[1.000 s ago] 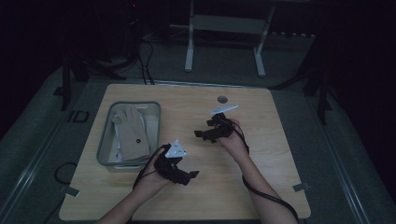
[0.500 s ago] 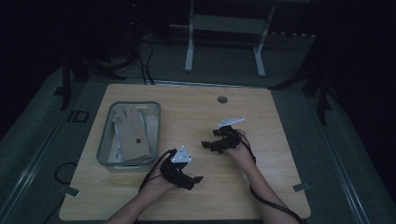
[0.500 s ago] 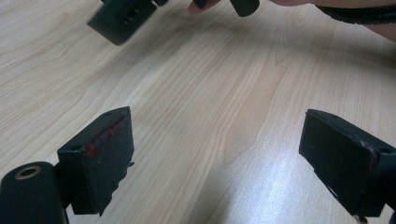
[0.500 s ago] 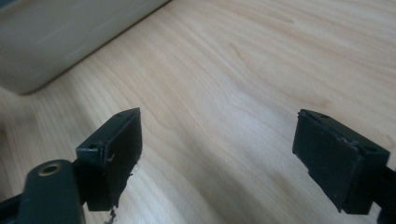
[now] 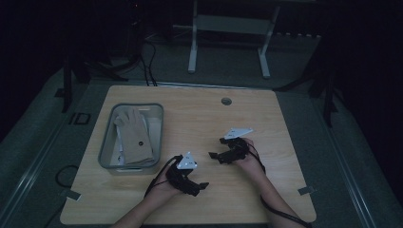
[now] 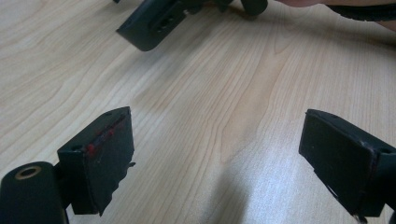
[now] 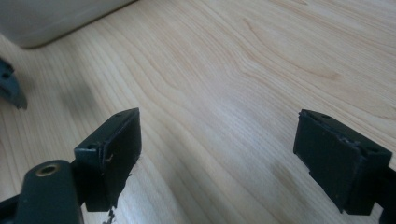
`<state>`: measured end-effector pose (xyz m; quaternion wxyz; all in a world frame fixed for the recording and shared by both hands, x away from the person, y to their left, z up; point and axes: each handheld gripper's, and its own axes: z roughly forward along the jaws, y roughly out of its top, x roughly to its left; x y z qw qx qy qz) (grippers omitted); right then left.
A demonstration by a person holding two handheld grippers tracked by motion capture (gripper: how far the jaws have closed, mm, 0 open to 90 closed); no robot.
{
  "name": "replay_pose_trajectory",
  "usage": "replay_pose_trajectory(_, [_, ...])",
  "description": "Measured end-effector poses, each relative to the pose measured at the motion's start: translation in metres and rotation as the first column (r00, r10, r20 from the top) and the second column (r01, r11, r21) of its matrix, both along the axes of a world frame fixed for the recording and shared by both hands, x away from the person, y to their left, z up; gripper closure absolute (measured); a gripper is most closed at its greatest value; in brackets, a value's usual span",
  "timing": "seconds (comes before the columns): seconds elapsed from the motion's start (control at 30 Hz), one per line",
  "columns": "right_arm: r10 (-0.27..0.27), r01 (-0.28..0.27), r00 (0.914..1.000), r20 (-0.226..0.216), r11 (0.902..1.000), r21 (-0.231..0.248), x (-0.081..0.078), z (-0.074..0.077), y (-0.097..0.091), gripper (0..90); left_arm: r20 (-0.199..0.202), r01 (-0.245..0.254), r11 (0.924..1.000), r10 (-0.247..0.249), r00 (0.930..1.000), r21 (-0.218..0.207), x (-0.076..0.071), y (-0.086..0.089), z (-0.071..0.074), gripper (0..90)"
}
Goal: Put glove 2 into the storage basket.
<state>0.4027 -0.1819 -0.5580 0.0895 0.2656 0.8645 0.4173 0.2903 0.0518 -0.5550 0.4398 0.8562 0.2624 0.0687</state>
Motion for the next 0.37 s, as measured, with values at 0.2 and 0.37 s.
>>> replay_pose_trajectory(0.2, [0.017, -0.017, 0.9998, 0.013, 0.9999, 0.0, -0.0041, -0.0025, -0.0041, 15.1, -0.007, 0.0, 1.0, 0.0, 1.0, 0.0, 0.0014, 0.0013, -0.0028, 10.6])
replay_pose_trajectory(0.37, [0.012, -0.013, 0.9998, 0.015, 0.9999, 0.009, -0.0042, -0.0027, -0.0061, 15.2, -0.004, 0.002, 1.0, -0.002, 1.0, 0.0, 0.0015, 0.0016, -0.0024, 10.6])
